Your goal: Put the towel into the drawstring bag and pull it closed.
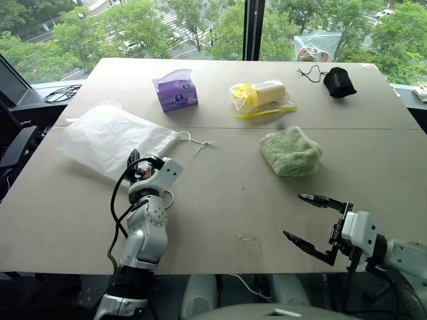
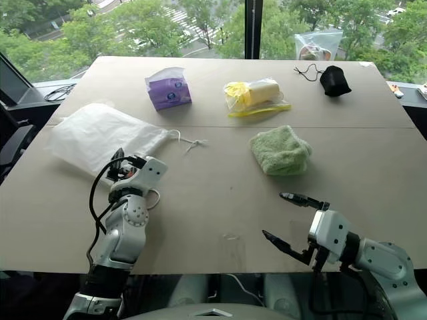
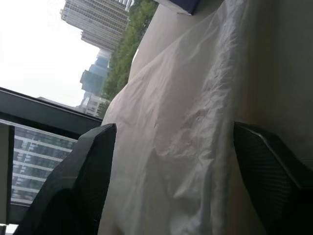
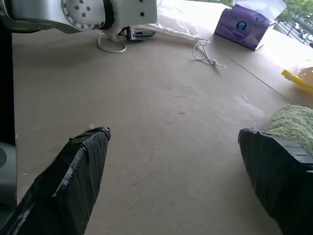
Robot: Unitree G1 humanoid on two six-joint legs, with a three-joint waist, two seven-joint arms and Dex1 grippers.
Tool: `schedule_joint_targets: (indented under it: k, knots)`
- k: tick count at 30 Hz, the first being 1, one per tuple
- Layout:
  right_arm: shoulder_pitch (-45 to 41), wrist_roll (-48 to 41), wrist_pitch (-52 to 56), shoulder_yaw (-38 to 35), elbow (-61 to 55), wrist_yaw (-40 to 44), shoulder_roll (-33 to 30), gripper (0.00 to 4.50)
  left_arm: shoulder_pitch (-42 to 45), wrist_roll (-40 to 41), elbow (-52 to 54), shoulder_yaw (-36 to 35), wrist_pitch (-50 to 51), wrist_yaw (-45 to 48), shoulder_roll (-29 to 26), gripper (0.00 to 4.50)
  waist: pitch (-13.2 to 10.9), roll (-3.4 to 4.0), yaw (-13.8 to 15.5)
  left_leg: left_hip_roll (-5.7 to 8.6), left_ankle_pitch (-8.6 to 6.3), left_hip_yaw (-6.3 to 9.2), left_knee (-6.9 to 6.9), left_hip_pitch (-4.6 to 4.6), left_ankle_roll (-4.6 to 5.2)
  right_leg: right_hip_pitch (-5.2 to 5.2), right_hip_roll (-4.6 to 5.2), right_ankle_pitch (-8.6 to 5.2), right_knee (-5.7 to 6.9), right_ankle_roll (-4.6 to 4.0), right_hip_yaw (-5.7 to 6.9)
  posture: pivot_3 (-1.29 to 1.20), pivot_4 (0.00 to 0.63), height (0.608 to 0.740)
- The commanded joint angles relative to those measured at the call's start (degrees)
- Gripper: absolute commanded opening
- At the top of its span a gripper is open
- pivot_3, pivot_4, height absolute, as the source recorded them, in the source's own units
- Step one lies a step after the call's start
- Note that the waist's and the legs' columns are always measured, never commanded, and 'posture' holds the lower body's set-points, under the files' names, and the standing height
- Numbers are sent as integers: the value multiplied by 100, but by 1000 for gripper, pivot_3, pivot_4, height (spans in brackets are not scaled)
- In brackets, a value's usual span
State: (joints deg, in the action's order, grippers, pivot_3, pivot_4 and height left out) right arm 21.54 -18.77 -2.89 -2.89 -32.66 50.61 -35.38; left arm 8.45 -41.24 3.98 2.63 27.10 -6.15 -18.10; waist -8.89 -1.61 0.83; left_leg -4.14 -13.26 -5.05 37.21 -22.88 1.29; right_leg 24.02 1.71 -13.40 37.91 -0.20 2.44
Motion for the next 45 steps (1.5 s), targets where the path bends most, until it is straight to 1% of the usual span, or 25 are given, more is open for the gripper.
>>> schedule_joint_targets:
  k: [1, 4, 5, 9, 11, 13, 14, 15, 16, 17, 18, 19, 21, 22, 24, 26, 27, 29, 31, 32, 34, 36, 38, 41, 45]
  knots:
    - [-83, 42, -109, -1, -62, -108, 40, 4500, 207, 457, -299, -394, 174, 188, -35, 1780, 5, 6, 2, 0, 0, 1, 0, 2, 0, -1, 0, 0, 1, 0, 1, 0, 150, 740]
    - [-190, 137, -104, 71, -44, -245, 142, 4500, 459, 1039, -564, -807, 216, 399, -41, 422, 22, 31, 3, 1, 0, 3, 0, 13, 0, -10, 0, -1, 5, -3, 2, 0, 150, 740]
    - [-224, 148, -64, 96, -63, -296, 178, 4500, 521, 1243, -613, -937, 186, 485, -55, 43, 27, 37, 3, 1, 0, 4, 1, 20, 0, -17, 0, -2, 5, -4, 5, 0, 150, 740]
    - [-291, 49, 185, 135, -215, -480, 262, 4500, 783, 2586, -449, -1700, 290, 1253, 37, 43, 36, 51, 0, 2, 0, 5, 1, 24, 0, -23, -1, -2, 6, -3, 5, 0, 150, 740]
    - [-289, 57, 251, 122, -280, -582, 278, 4500, 965, 3676, -114, -2264, 1063, 1995, 160, 43, 32, 45, -2, 1, 1, 5, 3, 19, -1, -21, -2, 0, 5, -1, 6, 0, 150, 740]
    - [-335, 26, 419, 96, -355, -744, 323, 4500, 1217, 5117, 293, -2955, 2348, 2917, 115, 43, 21, 26, 0, 2, 1, 8, 12, 7, 0, -18, -4, 1, 3, 2, 12, 0, 150, 740]
    - [-410, 15, 565, 69, -410, -888, 354, 4500, 1543, 6032, 352, -3666, 3400, 3262, 42, 43, 18, 21, 4, 1, 1, 13, 13, 1, 0, -18, -4, 1, 2, 3, 16, 0, 150, 740]
    - [-497, 45, 633, 47, -450, -994, 375, 4500, 1823, 6713, 341, -4219, 4445, 3624, -139, 43, 17, 19, 2, 2, 1, 15, 17, -1, -1, -18, -4, 1, 1, 3, 19, 0, 150, 740]
    - [-556, 74, 679, 37, -479, -1060, 381, 4500, 2009, 7129, 310, -4575, 5146, 3792, -275, 43, 6, 3, -7, 3, 1, 17, 19, -4, 0, -18, -7, 1, 0, 3, 21, 0, 150, 740]
    - [-606, 169, 728, 39, -513, -1121, 357, 4500, 2106, 7385, 297, -4780, 5606, 3883, -400, 43, -8, -23, -31, 3, 1, 17, 22, -3, 0, -16, -14, 1, 4, 4, 24, 0, 150, 740]
    - [-640, 282, 782, 46, -545, -1191, 330, 4500, 2129, 7513, 308, -4847, 5864, 3914, -505, 43, -7, -23, -40, 3, 2, 26, 24, -5, -2, -16, -37, 1, 4, 4, 43, 0, 150, 740]
    - [-728, 326, 1035, 51, -565, -1303, 291, 4500, 2170, 7749, 286, -4957, 6173, 3941, -624, 43, -8, -21, -60, 2, 2, 26, 23, -1, -2, -20, -36, 1, 1, 4, 43, 0, 150, 740]
    - [-868, 187, 1391, 65, -584, -1305, 213, 4500, 2192, 8218, 146, -5057, 6492, 3882, -815, 43, -8, -22, -97, 3, 2, 20, 18, 2, -3, -22, -32, 1, 1, 7, 26, 0, 150, 740]
    - [-938, 0, 1486, 64, -556, -1203, 187, 4500, 2169, 8311, 196, -4981, 6540, 3818, -868, 43, -10, -25, -103, 3, 2, 21, 18, 1, -3, -22, -29, 2, 1, 7, 13, 0, 150, 740]
    - [-1029, -159, 1548, 42, -489, -1138, 191, 4500, 1888, 8132, 671, -4314, 6373, 3696, -989, 43, -14, -32, -106, 3, 2, 25, 18, 1, -3, -22, -12, 2, 1, 7, 15, 0, 150, 740]
    - [-1079, -71, 1464, 70, -408, -1140, 193, 4500, 1432, 7766, 1144, -3414, 5619, 3618, -1189, 43, -14, -31, -106, 2, 2, 27, 15, 2, -4, -23, -9, 2, 1, 5, 13, 0, 150, 740]
    - [-1045, -60, 1426, 114, -401, -1102, 192, 4500, 1113, 7406, 1298, -2834, 4965, 3610, -1344, 43, -15, -31, -92, 3, 1, 24, 12, 4, -4, -22, -5, 2, 2, 5, 10, 0, 150, 740]
    - [-971, -65, 1367, 184, -414, -1033, 197, 4500, 625, 6754, 1491, -1938, 3935, 3587, -1678, 43, -15, -30, -83, 2, 1, 22, 11, 4, -5, -21, -2, -3, 2, -6, 7, 0, 150, 740]
    - [-811, -147, 1188, 233, -495, -871, 215, 4500, 3, 5584, 1564, -920, 2275, 3508, -2273, 43, -14, -30, -78, 1, 0, 13, 4, 6, -6, -15, 1, -6, 2, -17, -1, 0, 150, 740]
    - [-712, -282, 1112, 242, -554, -758, 237, 4500, -257, 5128, 1551, -645, 1460, 3439, -2442, 289, -12, -24, -76, -1, -12, 11, -3, 7, -27, -12, 4, 0, 0, -32, -3, 0, 150, 740]
    - [-533, -439, 1019, 259, -667, -576, 215, 4500, -552, 4638, 1439, -487, 589, 3143, -2489, 812, -7, -2, -71, -3, -14, 0, -9, 12, -30, -6, 9, 3, -1, -38, -11, 0, 150, 740]
    - [-449, -452, 982, 266, -706, -527, 199, 4500, -786, 3981, 1344, -297, -266, 2732, -2563, 1773, -7, -3, -53, -4, -14, -5, -10, 7, -29, 1, 13, -4, 0, -29, -14, 0, 150, 740]
    - [-434, -433, 971, 265, -690, -526, 201, 4500, -919, 3632, 1267, -252, -702, 2458, -2471, 2581, -8, -2, -43, -5, -15, -7, -10, 7, -29, 3, 14, -9, -1, -21, -16, 0, 150, 740]
    - [-422, -422, 974, 247, -665, -510, 186, 4500, -1054, 3217, 1252, -204, -1267, 2161, -2349, 2581, -8, -1, -2, -4, -15, -9, -9, 5, -29, 6, 16, -9, -2, -20, -14, 0, 150, 740]
    - [-463, -386, 977, 245, -603, -473, 148, 4500, -1071, 2778, 1194, -220, -1501, 1757, -2066, 2581, -9, -3, 15, -3, -14, -10, -9, -18, -28, 22, 16, -9, -5, -19, -6, 0, 150, 740]
